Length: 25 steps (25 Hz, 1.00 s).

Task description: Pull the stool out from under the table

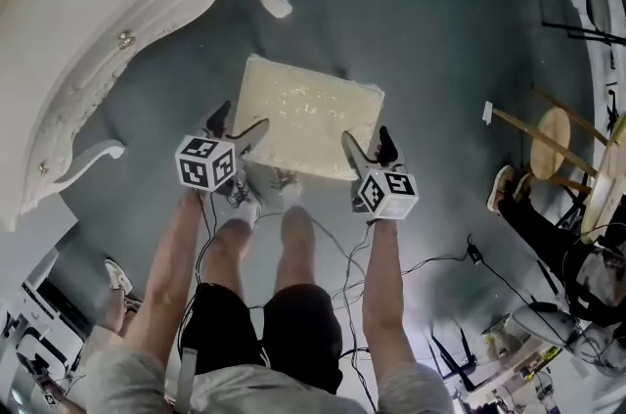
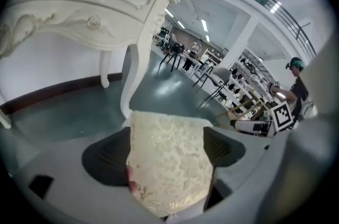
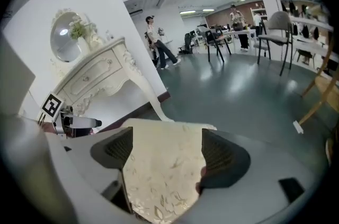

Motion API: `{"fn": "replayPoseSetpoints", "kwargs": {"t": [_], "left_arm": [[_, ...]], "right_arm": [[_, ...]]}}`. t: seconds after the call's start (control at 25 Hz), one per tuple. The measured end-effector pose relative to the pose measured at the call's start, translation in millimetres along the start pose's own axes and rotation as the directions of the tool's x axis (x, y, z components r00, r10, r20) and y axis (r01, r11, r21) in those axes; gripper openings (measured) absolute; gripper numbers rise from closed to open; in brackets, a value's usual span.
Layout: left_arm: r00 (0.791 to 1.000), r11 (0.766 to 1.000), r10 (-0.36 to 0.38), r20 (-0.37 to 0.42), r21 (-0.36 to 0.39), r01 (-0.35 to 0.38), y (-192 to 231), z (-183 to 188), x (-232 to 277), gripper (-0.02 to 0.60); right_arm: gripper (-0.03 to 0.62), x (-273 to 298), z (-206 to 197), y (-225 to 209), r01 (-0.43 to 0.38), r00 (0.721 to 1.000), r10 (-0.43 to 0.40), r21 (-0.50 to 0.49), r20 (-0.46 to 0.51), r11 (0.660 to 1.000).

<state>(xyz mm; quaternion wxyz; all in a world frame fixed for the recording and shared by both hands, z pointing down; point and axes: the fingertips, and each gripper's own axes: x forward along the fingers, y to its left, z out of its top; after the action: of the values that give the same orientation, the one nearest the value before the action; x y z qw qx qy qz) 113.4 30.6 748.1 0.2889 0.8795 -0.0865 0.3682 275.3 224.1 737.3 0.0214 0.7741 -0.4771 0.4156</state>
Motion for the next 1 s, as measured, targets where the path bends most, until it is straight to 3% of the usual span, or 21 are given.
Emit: {"fn": "replayPoseSetpoints", "kwargs": {"t": [0.24,0.44,0.64,0.8,0.92,1.0], "left_arm": [[0.985,0.996,0.068,0.157,0.053,-0.078,-16,92,-69,0.422],[0.948,0.985,0.132,0.289,0.071,-0.159,-29,158,-148,0.388],[0.877,0.957,0.217,0.428,0.082,-0.277,-37,217,-235,0.367],[0.82,0.933,0.273,0.503,0.07,-0.353,-38,244,-305,0.353],[0.763,0.911,0.325,0.559,0.03,-0.411,-35,261,-356,0.333],[0.722,0.894,0.36,0.591,0.002,-0.447,-34,269,-390,0.283]], "right_arm": [[0.413,-19,103,65,-0.035,0.994,0.051,-0.17,0.092,0.985],[0.413,-38,180,140,-0.087,0.98,0.138,-0.313,0.145,0.946],[0.413,-58,251,225,-0.16,0.944,0.263,-0.42,0.2,0.893],[0.412,-80,286,293,-0.214,0.913,0.347,-0.472,0.214,0.855],[0.411,-94,307,345,-0.27,0.882,0.424,-0.517,0.206,0.813],[0.411,-103,318,382,-0.308,0.857,0.477,-0.549,0.195,0.777]]}}
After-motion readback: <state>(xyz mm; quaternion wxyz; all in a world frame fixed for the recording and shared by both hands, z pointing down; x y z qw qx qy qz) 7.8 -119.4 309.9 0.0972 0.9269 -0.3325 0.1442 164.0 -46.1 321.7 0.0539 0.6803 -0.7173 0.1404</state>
